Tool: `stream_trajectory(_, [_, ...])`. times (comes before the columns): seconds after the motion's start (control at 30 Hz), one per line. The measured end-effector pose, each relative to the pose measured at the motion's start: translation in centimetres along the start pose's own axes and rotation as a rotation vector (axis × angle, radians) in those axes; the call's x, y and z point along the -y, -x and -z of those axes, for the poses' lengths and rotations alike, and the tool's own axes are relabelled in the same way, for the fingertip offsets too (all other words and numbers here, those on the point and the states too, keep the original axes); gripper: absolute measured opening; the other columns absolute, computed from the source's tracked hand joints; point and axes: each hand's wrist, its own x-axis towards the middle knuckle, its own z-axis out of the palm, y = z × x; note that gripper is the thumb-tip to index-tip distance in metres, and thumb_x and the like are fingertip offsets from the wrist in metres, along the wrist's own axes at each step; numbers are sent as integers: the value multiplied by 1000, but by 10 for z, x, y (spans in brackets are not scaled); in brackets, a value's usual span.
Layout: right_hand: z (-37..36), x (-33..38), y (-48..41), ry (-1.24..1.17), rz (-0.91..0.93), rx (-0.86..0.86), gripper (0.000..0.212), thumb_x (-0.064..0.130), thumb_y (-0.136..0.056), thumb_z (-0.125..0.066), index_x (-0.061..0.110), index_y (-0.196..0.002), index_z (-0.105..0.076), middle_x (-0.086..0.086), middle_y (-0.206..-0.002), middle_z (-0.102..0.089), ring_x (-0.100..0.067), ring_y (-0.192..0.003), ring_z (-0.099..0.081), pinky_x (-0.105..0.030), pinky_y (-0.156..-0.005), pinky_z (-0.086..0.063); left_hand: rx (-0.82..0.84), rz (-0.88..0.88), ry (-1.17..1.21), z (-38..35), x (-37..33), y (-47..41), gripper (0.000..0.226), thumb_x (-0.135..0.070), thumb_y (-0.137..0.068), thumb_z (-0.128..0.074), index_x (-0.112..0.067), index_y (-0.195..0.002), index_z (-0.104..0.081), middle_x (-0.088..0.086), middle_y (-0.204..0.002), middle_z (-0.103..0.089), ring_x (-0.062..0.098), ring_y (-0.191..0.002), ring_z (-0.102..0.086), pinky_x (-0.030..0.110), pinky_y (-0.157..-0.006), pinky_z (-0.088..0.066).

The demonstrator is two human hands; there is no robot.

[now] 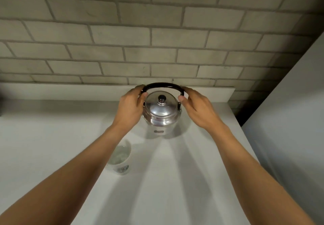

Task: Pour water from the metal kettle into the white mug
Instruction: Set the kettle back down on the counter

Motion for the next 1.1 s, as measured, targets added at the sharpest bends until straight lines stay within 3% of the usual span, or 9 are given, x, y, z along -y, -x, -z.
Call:
stream_trajectory(0.07, [-11, -7, -17, -40, -45, 45, 48, 47, -106, -43, 27, -150, -46, 14, -82, -64, -8, -82, -63, -30, -75, -44, 6, 16, -6, -6, 13, -20, 27, -15, -109, -53, -8, -130, -67, 11, -112, -76, 31, -100, -70, 20, -78, -39])
stream_trajectory(0.17, [-34, -27, -62, -116, -119, 44, 38, 36, -108, -46, 24, -143, -51, 13, -75, -62, 1, -74, -61, -27, -70, -43, 65, 87, -4, -29, 40, -65, 29, -20, -110, -51, -9, -133, -65, 10, -118, -74, 31, -100, -69, 30, -84, -46])
stream_trajectory(0.27, [-46, -31, -70, -138, -135, 71, 33, 33, -110, -43, 21, -139, -53, 6, -81, -67, -10, -79, -65, -34, -73, -51, 120, 138, 39, -38, 55, -69, 29, -24, -110, -49, -14, -133, -63, 5, -116, -72, 28, -92, -71, 39, -87, -55])
stream_trajectory(0.4, [-59, -31, -72, -116, -140, 122, 32, 27, -110, -41, 16, -138, -53, -8, -94, -74, -29, -86, -69, -44, -82, -58, 141, 151, 78, -38, 73, -65, 28, -25, -110, -50, -16, -133, -62, -1, -110, -69, 28, -97, -71, 47, -92, -58])
stream_trajectory(0.5, [-67, -36, -80, -110, -138, 126, 32, 19, -108, -43, 13, -138, -53, -12, -99, -75, -32, -88, -70, -44, -82, -57, 145, 183, 86, -45, 83, -70, 28, -27, -110, -50, -18, -133, -62, -1, -112, -68, 28, -91, -71, 48, -90, -59])
stream_trajectory(0.67, [-78, -47, -87, -125, -147, 113, 32, 19, -109, -45, 14, -140, -54, 4, -94, -67, -20, -82, -65, -30, -75, -47, 147, 191, 112, -58, 100, -73, 26, -25, -109, -51, -27, -133, -61, -1, -110, -69, 21, -78, -70, 39, -79, -62])
stream_trajectory(0.83, [-82, -50, -83, -116, -167, 139, 32, 18, -108, -45, 12, -138, -53, -13, -103, -74, -32, -90, -69, -39, -82, -56, 172, 204, 120, -64, 106, -72, 24, -26, -110, -50, -27, -132, -60, -1, -111, -68, 20, -79, -67, 33, -76, -56])
stream_trajectory(0.97, [-79, -49, -80, -143, -224, 158, 39, 15, -106, -46, 14, -145, -50, -13, -106, -73, -33, -96, -70, -46, -92, -58, 195, 212, 116, -65, 103, -73, 26, -27, -110, -50, -24, -134, -59, 1, -115, -68, 24, -85, -70, 39, -83, -59])
stream_trajectory(1.1, [-75, -49, -72, -182, -284, 222, 61, 36, -106, -54, 25, -161, -31, 2, -101, -69, -21, -98, -67, -30, -88, -49, 255, 237, 116, -59, 91, -71, 44, -34, -109, -52, -27, -152, -49, 1, -137, -61, 29, -122, -67, 38, -98, -54])
